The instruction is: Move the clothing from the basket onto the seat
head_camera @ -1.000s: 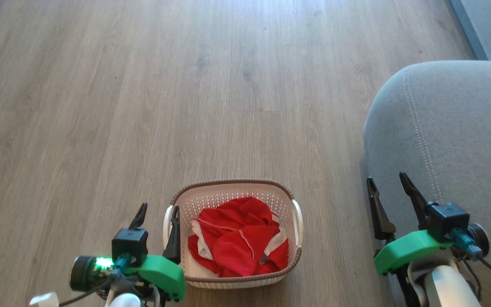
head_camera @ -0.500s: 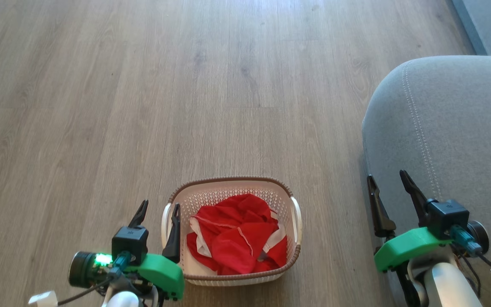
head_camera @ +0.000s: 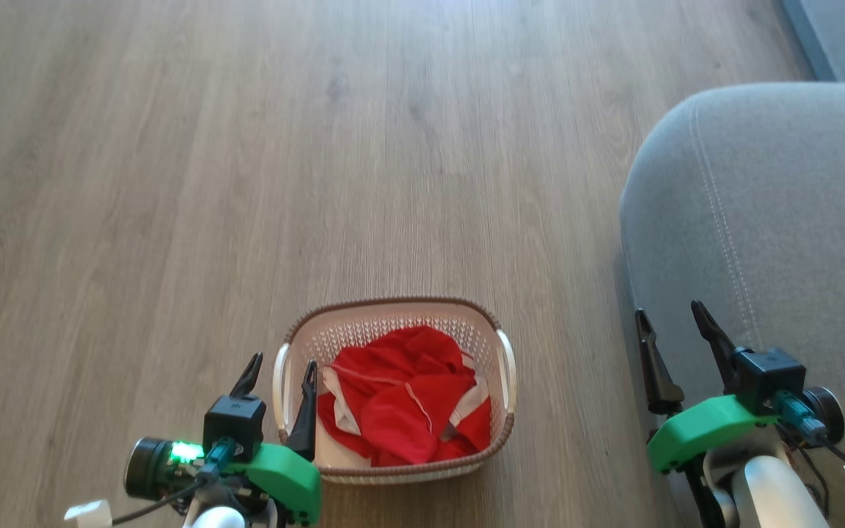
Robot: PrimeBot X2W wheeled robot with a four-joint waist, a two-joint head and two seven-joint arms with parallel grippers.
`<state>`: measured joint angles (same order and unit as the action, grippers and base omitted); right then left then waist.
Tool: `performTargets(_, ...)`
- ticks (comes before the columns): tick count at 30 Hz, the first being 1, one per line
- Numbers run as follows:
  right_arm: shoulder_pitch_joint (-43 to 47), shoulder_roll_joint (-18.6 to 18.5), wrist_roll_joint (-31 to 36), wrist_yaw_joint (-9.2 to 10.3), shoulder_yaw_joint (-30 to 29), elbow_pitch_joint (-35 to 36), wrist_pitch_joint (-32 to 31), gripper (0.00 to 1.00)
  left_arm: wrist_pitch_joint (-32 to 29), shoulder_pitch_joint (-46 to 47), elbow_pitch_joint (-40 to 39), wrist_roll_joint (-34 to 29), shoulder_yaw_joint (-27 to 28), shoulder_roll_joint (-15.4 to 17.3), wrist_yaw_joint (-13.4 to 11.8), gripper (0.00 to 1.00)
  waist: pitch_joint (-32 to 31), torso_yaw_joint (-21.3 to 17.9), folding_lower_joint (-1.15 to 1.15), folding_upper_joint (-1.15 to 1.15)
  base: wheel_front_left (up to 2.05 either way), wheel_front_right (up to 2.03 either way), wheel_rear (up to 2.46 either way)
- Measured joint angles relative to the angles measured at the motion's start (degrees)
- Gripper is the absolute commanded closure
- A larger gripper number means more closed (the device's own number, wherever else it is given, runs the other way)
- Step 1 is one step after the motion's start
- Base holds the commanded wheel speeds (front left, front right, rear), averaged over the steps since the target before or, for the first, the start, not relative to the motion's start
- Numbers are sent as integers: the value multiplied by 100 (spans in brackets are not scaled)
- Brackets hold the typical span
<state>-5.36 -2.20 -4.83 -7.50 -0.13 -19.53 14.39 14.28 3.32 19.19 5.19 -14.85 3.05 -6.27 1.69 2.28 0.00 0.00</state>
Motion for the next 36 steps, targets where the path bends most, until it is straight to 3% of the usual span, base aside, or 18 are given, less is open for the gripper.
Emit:
performTargets(9,-288,0,127,0,-198,-62,0,0,0,331,272,-31,-13,-8,163,0,641,-174,0,0,0,0,0)
performTargets(19,-705,-9,197,0,-479,125,1,0,0,1584,1078,-423,-73,56,638,0,2009,-433,1,0,0,0,0)
performTargets(24,-801,-9,143,0,-475,210,1,0,0,2234,1668,-655,-414,221,953,0,2722,-573,2,0,0,0,0)
performTargets(36,-1174,-10,-246,0,-121,442,8,0,0,3535,2631,-956,-956,636,1118,0,4148,-974,1,0,0,0,0)
